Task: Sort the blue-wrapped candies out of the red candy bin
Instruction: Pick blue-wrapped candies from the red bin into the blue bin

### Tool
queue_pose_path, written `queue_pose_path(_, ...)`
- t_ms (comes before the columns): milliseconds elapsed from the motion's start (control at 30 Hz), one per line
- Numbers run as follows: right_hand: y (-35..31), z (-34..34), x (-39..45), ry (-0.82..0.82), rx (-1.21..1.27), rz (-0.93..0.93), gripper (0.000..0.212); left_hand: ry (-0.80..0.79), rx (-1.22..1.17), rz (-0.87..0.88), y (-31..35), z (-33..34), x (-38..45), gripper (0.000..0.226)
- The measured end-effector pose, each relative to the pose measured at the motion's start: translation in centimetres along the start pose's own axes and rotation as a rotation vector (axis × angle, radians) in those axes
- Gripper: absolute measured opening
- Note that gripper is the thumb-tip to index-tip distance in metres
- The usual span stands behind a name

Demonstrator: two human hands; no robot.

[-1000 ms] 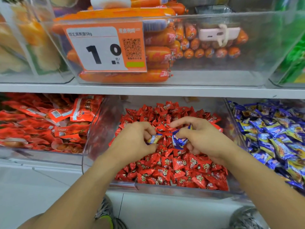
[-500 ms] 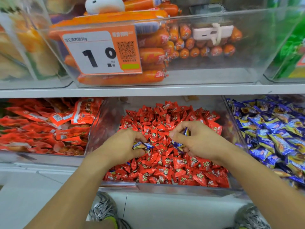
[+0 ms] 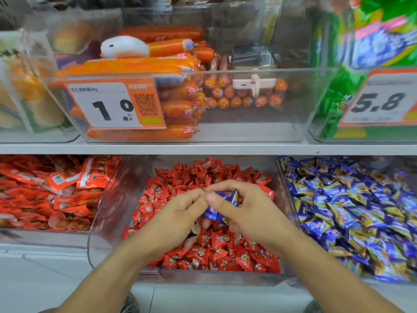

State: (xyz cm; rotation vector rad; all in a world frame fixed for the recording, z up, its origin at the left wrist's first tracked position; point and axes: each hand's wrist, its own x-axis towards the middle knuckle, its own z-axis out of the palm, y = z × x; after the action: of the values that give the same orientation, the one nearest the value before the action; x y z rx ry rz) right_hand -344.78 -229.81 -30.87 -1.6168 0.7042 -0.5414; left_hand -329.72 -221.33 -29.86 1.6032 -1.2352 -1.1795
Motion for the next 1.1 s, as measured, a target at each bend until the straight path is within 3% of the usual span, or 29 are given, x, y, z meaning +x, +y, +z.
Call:
queue_pose_path(167, -0.9, -4.5, -3.3, 0.221, -0.181, -0.142, 0.012, 0.104, -0.031, 0.127, 2.4, 4.1, 1.1, 0.042)
queue_pose_path(300, -1.4, -10.7, -6.9, 0.318, -0.502, -0.086, 0.014, 0.005, -0.071, 0.214, 4.9, 7.6, 3.2, 0.034)
queue_pose_path(433, 0.8, -16.0, -8.1, 0.477, -0.556, 0.034, 0.031, -0.045, 0.241, 0.39, 7.1, 11.1, 5.9, 0.016)
queue_pose_path(500, 2.0, -17.1, -7.9, 0.43, -0.451, 0.06, 0.046, -0.068, 0.419, 0.461, 7.5, 12.5, 7.5, 0.032)
queue_pose_path(600, 2.5, -17.8, -8.4, 0.348, -0.241, 0.009, 0.037, -0.088, 0.678, 0.513, 7.1, 13.5, 8.3, 0.062)
queue_pose_path(667, 2.1, -18.4, -9.2, 0.327, -0.311, -0.08, 0.039, -0.02, 0.666, 0.525, 6.2, 12.8, 7.8, 0.061)
queue_pose_path(767, 2.0, -18.4, -9.3, 0.307, -0.3, -0.065, 0.034, 0.111, 0.578, 0.564, 3.4, 10.4, 6.4, 0.041)
queue_pose_path(833, 2.6, -17.3, -8.8, 0.24, -0.493, 0.011, 0.03, 0.171, 0.612, 0.527, 0.5, 7.8, 5.6, 0.037)
queue_pose_path(967, 4.5, -14.1, -5.4, 0.058, -1.032, 0.152, 0.058, 0.132, 0.898, 0.279, -3.7, 2.1, 3.7, 0.064)
queue_pose_path(1033, 4.7, -13.2, -3.1, 0.114, -1.167, 0.183, 0.066, 0.121, 0.956, 0.163, -4.5, -0.1, 2.9, 0.071)
queue_pose_path(1100, 4.0, -13.1, -1.3, 0.176, -1.144, 0.255, 0.067, 0.117, 0.972, 0.081, -5.1, -1.7, 2.6, 0.074)
